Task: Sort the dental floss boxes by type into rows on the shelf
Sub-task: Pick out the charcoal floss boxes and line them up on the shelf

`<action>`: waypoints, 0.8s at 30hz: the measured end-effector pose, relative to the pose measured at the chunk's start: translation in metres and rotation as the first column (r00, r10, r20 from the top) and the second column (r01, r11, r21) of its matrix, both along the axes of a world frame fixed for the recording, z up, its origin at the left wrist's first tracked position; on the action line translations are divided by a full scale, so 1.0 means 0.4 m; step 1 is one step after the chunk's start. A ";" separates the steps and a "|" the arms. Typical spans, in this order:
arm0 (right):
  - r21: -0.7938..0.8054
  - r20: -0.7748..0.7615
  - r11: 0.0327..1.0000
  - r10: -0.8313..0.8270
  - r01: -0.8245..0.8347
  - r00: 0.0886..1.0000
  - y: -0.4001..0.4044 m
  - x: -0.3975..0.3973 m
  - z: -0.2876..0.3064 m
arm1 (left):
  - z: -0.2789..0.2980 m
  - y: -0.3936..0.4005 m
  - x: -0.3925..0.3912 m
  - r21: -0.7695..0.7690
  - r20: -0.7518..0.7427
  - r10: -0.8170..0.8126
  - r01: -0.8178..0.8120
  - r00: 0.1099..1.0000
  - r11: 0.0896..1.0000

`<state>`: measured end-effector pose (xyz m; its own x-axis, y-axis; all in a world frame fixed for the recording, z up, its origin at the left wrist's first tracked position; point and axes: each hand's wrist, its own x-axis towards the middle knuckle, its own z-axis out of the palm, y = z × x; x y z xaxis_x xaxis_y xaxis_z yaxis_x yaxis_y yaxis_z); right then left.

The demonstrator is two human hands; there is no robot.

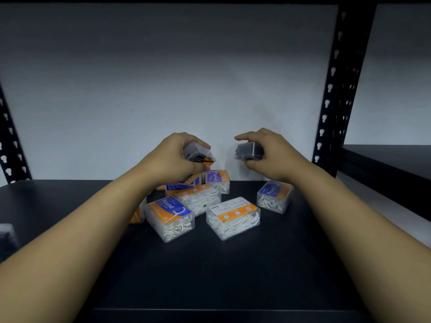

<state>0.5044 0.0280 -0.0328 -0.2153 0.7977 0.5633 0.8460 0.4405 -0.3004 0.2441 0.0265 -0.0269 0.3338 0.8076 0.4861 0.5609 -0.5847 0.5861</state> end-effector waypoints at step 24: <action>0.044 -0.135 0.936 0.351 -0.348 0.927 -0.118 -0.232 0.077 | 0.060 -0.137 -0.196 0.110 -0.061 0.042 -0.035 0.997 0.993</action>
